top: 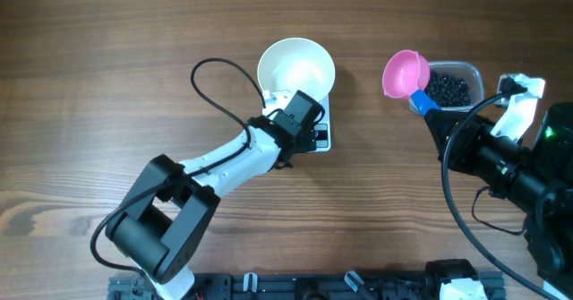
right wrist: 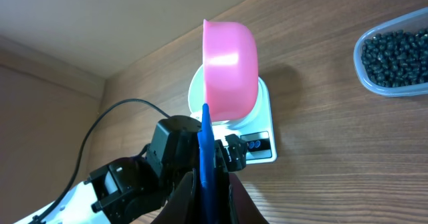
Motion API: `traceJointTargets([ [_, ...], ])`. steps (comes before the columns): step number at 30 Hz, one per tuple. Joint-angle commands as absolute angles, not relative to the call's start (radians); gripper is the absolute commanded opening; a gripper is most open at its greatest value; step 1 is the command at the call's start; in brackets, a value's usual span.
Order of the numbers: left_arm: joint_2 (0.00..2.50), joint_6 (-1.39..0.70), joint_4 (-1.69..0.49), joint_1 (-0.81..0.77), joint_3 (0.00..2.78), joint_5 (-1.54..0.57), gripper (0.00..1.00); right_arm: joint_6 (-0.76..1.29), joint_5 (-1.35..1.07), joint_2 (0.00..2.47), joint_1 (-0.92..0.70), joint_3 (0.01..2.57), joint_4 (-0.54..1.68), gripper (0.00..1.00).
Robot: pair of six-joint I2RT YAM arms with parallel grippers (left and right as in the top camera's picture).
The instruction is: Scoop item into bowl and weigh 150g on scale
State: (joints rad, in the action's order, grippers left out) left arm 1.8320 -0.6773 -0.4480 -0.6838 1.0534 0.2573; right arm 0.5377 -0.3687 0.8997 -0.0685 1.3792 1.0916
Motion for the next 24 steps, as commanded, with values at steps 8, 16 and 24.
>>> traceJointTargets([
  [8, 1.901, -0.695, -0.507, -0.676, 1.031, 0.346, 1.00, 0.549, -0.363, 0.906, -0.068, 1.396, 1.088, 0.04],
  [16, 1.914, -0.725, -0.516, -0.676, 1.031, 0.364, 1.00, 0.548, -0.362, 0.906, -0.068, 1.396, 1.088, 0.04],
  [24, 1.914, -0.659, -0.484, -0.676, 1.031, 0.292, 1.00, 0.550, -0.363, 0.914, -0.068, 1.396, 1.089, 0.04],
])
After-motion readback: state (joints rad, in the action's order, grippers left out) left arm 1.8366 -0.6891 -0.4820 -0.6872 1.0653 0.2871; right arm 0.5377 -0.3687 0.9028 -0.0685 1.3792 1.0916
